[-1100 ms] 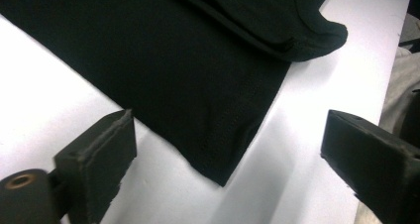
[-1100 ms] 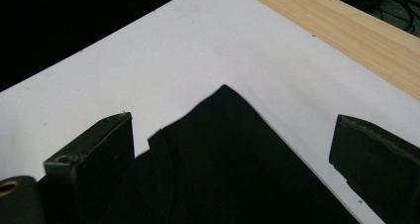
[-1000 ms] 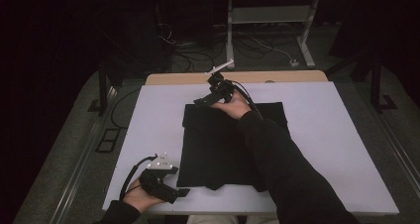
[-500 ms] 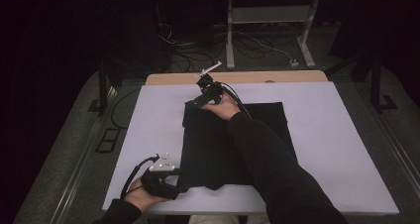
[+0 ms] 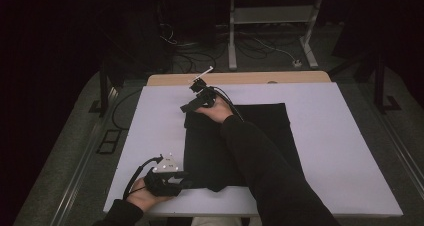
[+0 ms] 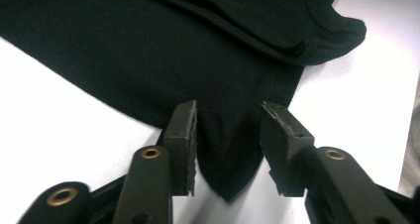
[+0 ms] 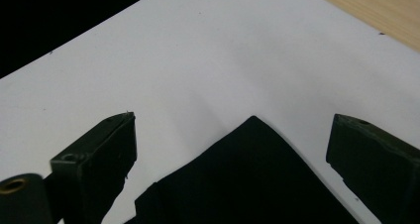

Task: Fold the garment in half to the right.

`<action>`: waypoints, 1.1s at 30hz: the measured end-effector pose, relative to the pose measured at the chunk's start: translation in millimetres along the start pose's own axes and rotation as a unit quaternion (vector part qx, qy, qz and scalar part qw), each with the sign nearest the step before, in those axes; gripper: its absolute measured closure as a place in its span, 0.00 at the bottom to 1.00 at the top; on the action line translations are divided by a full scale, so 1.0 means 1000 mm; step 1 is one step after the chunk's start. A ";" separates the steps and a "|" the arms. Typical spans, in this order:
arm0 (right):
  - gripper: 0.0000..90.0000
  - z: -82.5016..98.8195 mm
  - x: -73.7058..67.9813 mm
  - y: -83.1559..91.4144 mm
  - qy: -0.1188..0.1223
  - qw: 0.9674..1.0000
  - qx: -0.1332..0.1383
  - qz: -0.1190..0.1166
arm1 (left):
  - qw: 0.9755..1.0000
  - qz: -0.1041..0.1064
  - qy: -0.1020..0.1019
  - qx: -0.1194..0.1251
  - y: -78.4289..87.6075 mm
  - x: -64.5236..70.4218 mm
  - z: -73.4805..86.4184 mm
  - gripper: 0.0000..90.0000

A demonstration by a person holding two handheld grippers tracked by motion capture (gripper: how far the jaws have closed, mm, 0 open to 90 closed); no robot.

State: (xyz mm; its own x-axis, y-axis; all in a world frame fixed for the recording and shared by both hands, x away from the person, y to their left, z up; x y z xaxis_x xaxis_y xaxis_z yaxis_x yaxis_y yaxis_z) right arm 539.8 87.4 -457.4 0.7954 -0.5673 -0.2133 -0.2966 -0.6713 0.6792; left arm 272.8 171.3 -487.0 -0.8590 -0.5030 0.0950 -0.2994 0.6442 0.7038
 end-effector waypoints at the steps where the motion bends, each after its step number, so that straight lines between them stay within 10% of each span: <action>1: 0.06 0.000 0.000 -0.002 0.000 1.000 0.001 -0.002 | 1.000 0.000 0.001 -0.001 0.000 0.000 -0.001 0.69; 13: 0.16 0.004 0.007 -0.022 -0.004 1.000 -0.017 0.006 | 1.000 0.006 -0.024 -0.004 -0.006 0.000 -0.009 0.91; 33: 0.58 0.007 0.014 -0.035 -0.010 0.998 -0.025 0.060 | 0.999 0.012 -0.047 -0.004 -0.007 0.001 -0.015 0.93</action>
State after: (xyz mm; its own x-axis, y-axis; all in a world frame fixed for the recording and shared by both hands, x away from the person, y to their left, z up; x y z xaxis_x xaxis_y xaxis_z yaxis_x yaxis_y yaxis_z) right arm 557.6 99.9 -489.2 0.7453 -0.6516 -0.1415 -0.3620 -0.5736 0.7348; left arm 280.5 157.6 -481.6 -0.9015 -0.4304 0.0453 -0.2752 0.6509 0.7075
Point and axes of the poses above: each handheld gripper's, and its own axes: y roughly backward along the jaws, z roughly out of its underside, x roughly to its right, the point moved 6 cm from there along -y, roughly forward along the jaws, and after that the axes turned 1 degree about x, right-handed, at the moved point
